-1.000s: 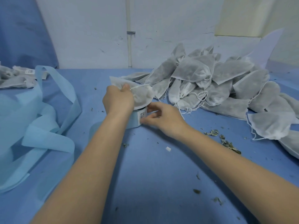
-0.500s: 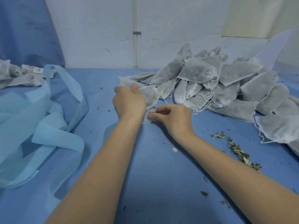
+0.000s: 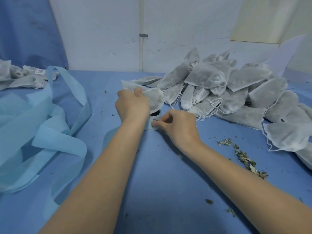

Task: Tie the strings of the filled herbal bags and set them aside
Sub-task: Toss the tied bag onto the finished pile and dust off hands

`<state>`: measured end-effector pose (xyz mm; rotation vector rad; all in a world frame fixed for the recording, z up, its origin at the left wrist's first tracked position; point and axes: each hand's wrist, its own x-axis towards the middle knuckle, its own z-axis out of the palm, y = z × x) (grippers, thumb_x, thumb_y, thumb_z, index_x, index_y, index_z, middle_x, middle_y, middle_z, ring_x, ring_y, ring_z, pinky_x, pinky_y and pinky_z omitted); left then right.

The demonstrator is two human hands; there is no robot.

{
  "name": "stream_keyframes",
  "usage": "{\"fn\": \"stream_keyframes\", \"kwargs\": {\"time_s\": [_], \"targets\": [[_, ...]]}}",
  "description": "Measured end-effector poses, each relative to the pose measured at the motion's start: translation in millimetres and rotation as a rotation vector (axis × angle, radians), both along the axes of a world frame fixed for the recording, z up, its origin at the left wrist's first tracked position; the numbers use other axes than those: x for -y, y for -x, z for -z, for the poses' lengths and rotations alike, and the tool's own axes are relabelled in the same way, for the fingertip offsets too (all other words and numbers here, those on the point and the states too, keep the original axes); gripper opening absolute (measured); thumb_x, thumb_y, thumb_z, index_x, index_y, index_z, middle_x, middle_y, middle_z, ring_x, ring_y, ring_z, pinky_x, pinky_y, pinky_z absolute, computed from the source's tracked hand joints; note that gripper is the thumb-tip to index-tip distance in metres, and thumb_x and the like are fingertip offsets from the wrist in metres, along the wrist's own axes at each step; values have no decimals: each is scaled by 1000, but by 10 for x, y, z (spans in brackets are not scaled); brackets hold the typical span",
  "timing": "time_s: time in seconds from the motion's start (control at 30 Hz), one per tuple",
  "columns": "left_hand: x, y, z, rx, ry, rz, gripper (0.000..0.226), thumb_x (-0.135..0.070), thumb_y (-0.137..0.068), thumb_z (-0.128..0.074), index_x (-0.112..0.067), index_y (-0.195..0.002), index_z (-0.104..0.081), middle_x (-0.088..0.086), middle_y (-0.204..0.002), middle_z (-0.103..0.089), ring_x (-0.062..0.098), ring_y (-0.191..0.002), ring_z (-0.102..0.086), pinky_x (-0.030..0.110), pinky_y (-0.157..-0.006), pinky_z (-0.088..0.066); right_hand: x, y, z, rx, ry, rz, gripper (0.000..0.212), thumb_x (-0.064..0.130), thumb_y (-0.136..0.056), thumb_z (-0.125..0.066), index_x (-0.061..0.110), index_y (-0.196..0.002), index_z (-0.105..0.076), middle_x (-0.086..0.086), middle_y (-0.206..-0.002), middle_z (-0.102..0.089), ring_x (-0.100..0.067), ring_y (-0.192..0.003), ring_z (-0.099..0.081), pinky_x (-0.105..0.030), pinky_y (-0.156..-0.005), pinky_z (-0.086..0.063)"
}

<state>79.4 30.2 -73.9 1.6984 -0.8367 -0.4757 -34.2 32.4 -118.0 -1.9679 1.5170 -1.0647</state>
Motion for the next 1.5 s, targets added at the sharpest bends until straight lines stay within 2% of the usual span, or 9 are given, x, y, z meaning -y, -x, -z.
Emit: {"fn": "stream_keyframes", "kwargs": {"time_s": [0.1,0.23,0.43,0.6,0.7,0.83,1.07,1.3,1.5], "targets": [[-12,18,0,2,-2,-4,37,-30,-99,-42,0,-120,-46,16,-125,-54,32,-110,-53,27,-73,-33,-39,-37,14,40,-6,36,20,27,-77,-79,17,-69,-64,7,-69,-62,-10,-70,-53,-14,-63,-39],[-9,25,12,14,-19,-4,38,-29,-100,-42,1,-122,-46,16,-126,-54,31,-113,-53,26,-71,-31,-106,-109,56,52,23,80,18,24,-82,-74,15,-71,-64,1,-79,-69,-20,-83,-61,-29,-76,-44],[-12,32,19,33,-31,-5,38,-30,-100,-41,1,-122,-47,17,-126,-55,31,-113,-53,23,-68,-30,-145,-173,54,-25,65,43,16,25,-85,-70,12,-77,-66,-1,-79,-69,-22,-83,-62,-27,-74,-40],[-9,30,25,50,-23,4,39,-31,-100,-40,1,-121,-47,17,-124,-56,31,-111,-54,25,-69,-31,-255,-136,-70,-113,-44,-220,17,32,-71,-83,19,-75,-72,17,-63,-55,9,-63,-51,-4,-60,-34],[-9,37,35,82,6,8,38,-32,-100,-40,1,-118,-47,15,-115,-59,32,-106,-55,27,-69,-31,-302,-15,-176,-129,-68,-272,22,37,-66,-85,27,-76,-68,10,-86,-55,3,-79,-46,-7,-65,-32],[-25,38,15,105,180,72,24,-34,-98,-45,-9,-96,-41,-5,-78,-47,21,-73,-45,23,-54,-25,-341,261,-300,-106,10,-176,21,37,-68,-84,29,-81,-70,1,-130,-43,-9,-130,-34,-3,-77,-24],[-121,187,51,185,274,482,26,-37,-92,-56,-17,-79,-46,-9,-68,-51,-3,-54,-45,12,-49,-34,-348,633,-550,-58,304,-122,19,35,-73,-79,38,-72,-60,6,-144,-39,-15,-130,-33,-11,-98,-22],[-205,339,52,157,242,684,28,-35,-91,-59,-9,-101,-58,0,-95,-67,12,-86,-60,23,-73,-46,-251,856,-546,-129,341,-37,15,29,-76,-79,18,-84,-71,2,-125,-53,-9,-115,-37,5,-86,-16],[-258,403,20,103,256,794,48,-39,-86,-62,1,-112,-55,16,-111,-65,30,-107,-60,49,-94,-46,-215,893,-527,-117,305,-45,21,27,-71,-83,25,-79,-63,3,-115,-58,-11,-106,-50,-14,-87,-33]]}}
